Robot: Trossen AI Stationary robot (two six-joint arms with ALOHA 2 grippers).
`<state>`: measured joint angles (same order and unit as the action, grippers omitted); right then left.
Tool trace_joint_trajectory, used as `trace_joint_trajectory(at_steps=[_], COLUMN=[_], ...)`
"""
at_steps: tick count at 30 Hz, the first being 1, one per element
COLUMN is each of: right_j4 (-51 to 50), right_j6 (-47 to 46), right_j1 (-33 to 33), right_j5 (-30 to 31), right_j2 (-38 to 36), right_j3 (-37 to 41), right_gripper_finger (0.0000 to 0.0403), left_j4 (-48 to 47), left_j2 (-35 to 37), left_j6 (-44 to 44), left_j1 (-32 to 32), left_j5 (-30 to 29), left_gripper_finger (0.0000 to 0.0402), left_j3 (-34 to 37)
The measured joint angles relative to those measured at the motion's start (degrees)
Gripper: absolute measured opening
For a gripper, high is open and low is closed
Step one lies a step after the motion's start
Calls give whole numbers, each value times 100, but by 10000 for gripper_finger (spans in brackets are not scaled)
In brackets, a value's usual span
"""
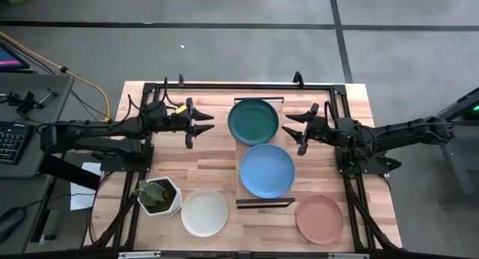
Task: Place and stack plates onto a shelf
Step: Stack the white plate on top of the green plate
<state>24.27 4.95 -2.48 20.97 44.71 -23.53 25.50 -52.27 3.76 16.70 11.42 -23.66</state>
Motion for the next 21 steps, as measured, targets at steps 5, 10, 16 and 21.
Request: trace_joint_trajectory(at_steps=[5, 10, 16, 21], right_j4=[0, -2, -31, -83], right_j6=[0, 0, -101, -85], right_j1=[0, 0, 0, 0], right_j5=[1, 2, 2, 2], right_j2=[0, 2, 2, 2], right_j3=[0, 0, 0, 0], right_gripper_finger=[199, 199, 199, 199], left_j4=[-276, -1789, -2593, -2776], left_j2=[-2, -193, -797, -1273], left_j6=[320, 32, -14, 708], left_j1=[-206, -626, -1387, -1980], left_j5=[38, 640, 804, 800], left_gripper_finger=[145, 145, 145, 145], left_j3=[-139, -556, -877, -881])
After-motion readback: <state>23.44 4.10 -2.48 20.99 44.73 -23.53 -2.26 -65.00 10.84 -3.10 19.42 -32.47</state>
